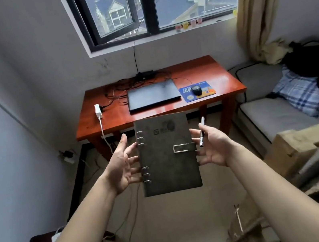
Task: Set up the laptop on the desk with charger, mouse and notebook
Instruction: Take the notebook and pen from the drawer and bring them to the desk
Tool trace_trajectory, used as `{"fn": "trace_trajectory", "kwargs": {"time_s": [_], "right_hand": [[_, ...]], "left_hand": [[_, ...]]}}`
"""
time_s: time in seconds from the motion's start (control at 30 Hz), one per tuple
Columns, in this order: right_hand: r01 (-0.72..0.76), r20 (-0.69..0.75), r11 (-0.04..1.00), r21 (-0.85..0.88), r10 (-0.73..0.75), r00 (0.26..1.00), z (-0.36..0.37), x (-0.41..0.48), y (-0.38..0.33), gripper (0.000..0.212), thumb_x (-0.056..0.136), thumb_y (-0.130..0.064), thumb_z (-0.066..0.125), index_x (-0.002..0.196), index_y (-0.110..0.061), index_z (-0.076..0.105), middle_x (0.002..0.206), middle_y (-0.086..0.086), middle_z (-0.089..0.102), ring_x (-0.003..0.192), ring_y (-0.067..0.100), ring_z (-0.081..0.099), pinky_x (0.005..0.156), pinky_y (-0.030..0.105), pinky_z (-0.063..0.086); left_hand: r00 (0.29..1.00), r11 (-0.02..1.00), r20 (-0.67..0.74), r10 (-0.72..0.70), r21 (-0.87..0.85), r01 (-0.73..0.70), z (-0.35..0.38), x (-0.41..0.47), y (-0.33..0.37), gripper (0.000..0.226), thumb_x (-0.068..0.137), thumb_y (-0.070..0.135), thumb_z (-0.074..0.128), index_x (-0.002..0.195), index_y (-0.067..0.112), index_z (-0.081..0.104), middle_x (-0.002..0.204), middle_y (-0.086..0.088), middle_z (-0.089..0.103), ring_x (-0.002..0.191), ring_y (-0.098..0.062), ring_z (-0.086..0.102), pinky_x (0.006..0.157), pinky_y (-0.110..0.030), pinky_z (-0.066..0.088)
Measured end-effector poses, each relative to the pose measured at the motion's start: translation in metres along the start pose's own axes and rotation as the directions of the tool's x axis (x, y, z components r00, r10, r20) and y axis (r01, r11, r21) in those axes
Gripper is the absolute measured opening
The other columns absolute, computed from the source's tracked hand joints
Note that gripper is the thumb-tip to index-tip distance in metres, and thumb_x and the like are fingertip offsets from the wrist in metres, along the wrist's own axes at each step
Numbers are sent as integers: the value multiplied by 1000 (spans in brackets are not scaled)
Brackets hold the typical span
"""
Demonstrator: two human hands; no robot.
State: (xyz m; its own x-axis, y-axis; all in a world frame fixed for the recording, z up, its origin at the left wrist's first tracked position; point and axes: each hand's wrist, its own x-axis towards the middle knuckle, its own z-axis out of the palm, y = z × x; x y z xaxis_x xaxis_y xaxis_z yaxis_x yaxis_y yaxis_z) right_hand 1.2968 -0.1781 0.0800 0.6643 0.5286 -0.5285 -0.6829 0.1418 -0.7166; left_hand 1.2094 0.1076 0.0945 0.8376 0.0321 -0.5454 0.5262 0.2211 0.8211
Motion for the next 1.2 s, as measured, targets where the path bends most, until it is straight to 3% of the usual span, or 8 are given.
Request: {"fn": "trace_trajectory", "kwargs": {"time_s": [0.1,0.33,0.47,0.6,0.8,0.93,1.07,1.2], "right_hand": [[1,-7,1000,-14,-1,1000,-8,53,-37,58,102,-59,24,119,-32,72,111,1,75,96,23,72,85,52,55],[-18,-102,999,-27,15,995,-38,178,-123,58,102,-59,27,117,-29,74,112,5,72,101,28,66,100,59,46],[-34,-215,999,-11,31,976,-70,241,-197,57,101,-59,27,132,-28,64,121,3,67,111,31,59,108,62,37],[13,-290,1000,-5,-14,957,-115,286,-275,59,102,-59,24,134,-27,61,125,5,63,106,30,58,104,59,40],[31,-346,999,19,-23,938,-194,329,-348,58,102,-61,23,133,-29,60,131,-1,65,109,31,63,86,48,50],[-27,-339,1000,5,27,940,-266,388,-399,56,103,-61,22,129,-32,62,137,-1,63,120,32,61,82,51,50],[-104,-317,994,-37,87,944,-322,451,-454,55,103,-61,20,118,-34,65,140,-1,60,111,29,62,70,47,46],[-167,-271,982,-86,138,953,-366,505,-512,58,103,-61,20,136,-33,57,139,3,59,121,31,57,91,53,45]], "left_hand": [[1000,1000,-12,15,23,-15,0,55,31,81,76,90,38,141,42,49,109,-3,75,96,-30,74,89,-58,54],[999,999,26,-26,45,25,-3,205,106,71,80,88,32,128,42,57,120,-7,72,102,-36,71,90,-54,53],[993,993,86,-76,92,68,21,307,172,73,84,84,29,134,36,54,118,-4,73,94,-32,73,89,-51,52],[980,988,170,-105,133,83,58,402,236,73,85,82,32,142,37,45,127,-11,68,111,-34,68,97,-55,48],[957,976,241,-161,186,117,125,506,293,61,86,82,31,130,44,51,129,-9,65,107,-35,69,98,-56,50],[955,969,223,-197,194,155,171,593,310,55,88,80,29,124,44,50,130,-9,64,114,-37,66,102,-60,46],[971,972,99,-219,112,207,212,664,325,69,88,78,32,142,36,44,130,-10,63,111,-37,67,93,-57,51],[963,964,44,-264,3,264,241,722,346,71,88,78,33,144,36,43,131,-13,61,112,-40,64,99,-63,46]]}}
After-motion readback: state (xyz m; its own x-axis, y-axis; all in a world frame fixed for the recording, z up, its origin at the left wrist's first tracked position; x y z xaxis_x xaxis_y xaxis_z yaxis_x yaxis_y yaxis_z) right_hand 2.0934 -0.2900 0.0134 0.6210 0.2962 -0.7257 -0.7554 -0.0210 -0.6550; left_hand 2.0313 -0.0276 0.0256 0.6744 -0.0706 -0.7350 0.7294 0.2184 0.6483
